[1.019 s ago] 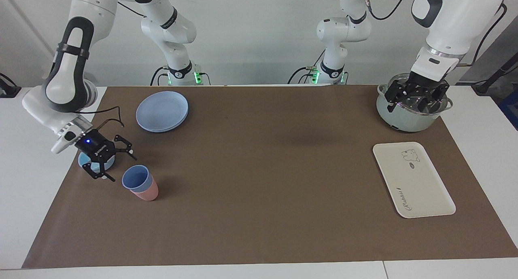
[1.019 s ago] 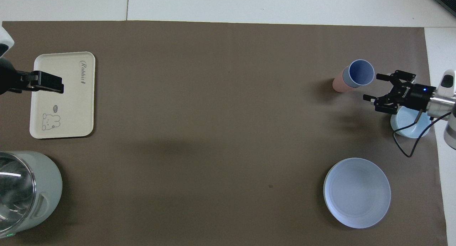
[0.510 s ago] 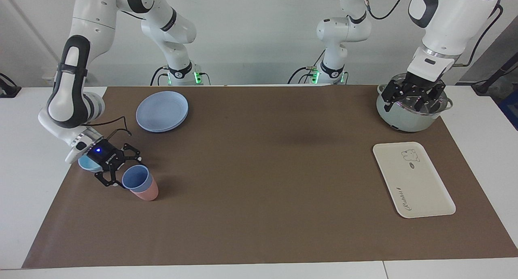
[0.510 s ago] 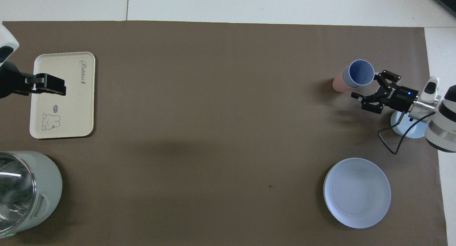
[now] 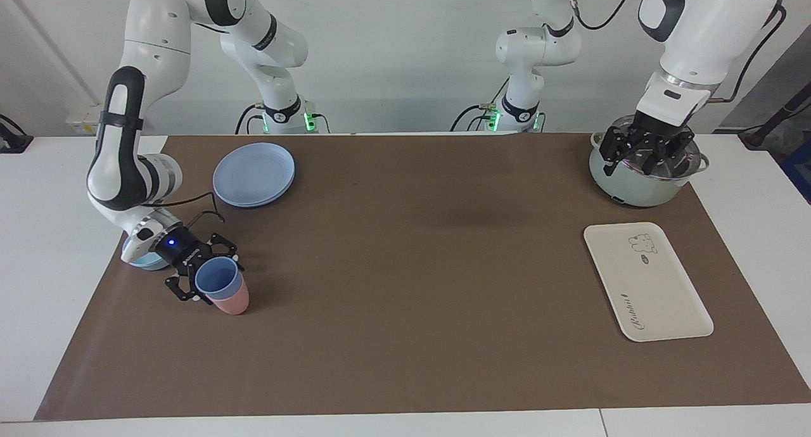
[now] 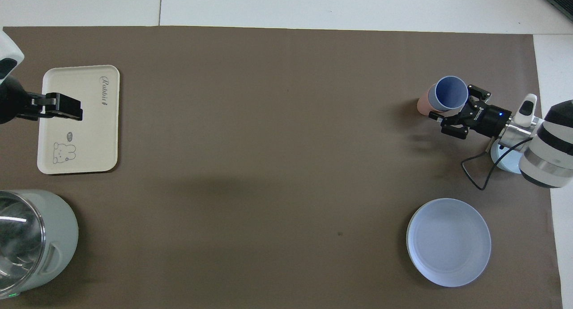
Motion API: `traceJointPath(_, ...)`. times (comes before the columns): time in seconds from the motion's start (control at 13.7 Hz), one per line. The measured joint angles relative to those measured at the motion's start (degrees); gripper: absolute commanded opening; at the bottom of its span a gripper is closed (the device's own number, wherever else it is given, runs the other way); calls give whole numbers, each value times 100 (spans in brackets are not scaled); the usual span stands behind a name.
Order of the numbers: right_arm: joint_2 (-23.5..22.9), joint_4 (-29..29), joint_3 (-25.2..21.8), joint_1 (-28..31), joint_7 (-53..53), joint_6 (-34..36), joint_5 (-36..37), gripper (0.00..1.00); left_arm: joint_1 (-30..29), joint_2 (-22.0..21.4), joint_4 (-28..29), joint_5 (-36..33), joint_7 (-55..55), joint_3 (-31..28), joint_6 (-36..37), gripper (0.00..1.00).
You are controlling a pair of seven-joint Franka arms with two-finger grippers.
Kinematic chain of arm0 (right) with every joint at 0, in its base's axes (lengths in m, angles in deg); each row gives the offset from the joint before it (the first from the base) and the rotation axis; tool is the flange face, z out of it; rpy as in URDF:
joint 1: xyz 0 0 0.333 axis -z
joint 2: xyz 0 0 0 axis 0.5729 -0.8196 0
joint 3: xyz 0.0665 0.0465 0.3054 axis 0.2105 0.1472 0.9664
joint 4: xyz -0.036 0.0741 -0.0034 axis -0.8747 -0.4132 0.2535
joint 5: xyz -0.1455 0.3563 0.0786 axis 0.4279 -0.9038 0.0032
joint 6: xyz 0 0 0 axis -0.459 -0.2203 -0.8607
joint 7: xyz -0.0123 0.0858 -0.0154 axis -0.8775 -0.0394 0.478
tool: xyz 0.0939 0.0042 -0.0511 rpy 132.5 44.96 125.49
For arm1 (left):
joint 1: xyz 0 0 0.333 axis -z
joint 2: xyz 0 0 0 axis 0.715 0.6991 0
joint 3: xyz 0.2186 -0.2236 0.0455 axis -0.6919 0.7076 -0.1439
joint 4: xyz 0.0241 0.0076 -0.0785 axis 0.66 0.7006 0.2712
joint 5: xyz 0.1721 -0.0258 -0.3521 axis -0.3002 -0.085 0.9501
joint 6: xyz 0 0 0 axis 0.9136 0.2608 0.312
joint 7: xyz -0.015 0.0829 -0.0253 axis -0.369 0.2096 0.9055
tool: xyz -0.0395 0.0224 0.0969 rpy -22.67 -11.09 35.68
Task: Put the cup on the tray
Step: 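Reach the right gripper to the blue cup and grasp its rim, then lift the blue cup with the right gripper while the left gripper approaches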
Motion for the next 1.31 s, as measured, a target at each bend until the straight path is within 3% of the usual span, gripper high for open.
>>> traceJointPath(0.29,0,-4,-12,2,0,-9,-17,93,0,-9,0,0,0,0,0,100)
traceJointPath(0.36,0,-9,-12,2,1,-11,-17,54,0,-9,0,0,0,0,0,100)
traceJointPath(0.44,0,-12,-12,0,2,-11,-18,1,0,-9,0,0,0,0,0,100)
traceJointPath(0.66,0,-38,-11,-25,5,-12,-18,0,0,-9,0,0,0,0,0,99)
traceJointPath(0.73,3,-66,-8,-35,-3,-12,-18,0,0,-9,0,0,0,0,0,69)
traceJointPath(0.8,18,-105,-6,-47,-56,-12,18,0,0,-9,0,0,0,-1,2,28)
traceJointPath(0.87,74,-147,-7,-71,-249,-21,218,0,0,-9,1,0,-12,-3,9,0)
traceJointPath(1.02,408,-266,-7,-171,-1180,-229,1346,0,0,-9,2,0,-174,-3,40,0)
traceJointPath(1.24,1289,-324,-1,-548,-2998,-315,3122,0,28,-10,2,0,-379,3,50,0)
traceJointPath(1.31,1540,-320,2,-732,-3576,-317,3596,0,45,-10,2,0,-396,4,54,46)
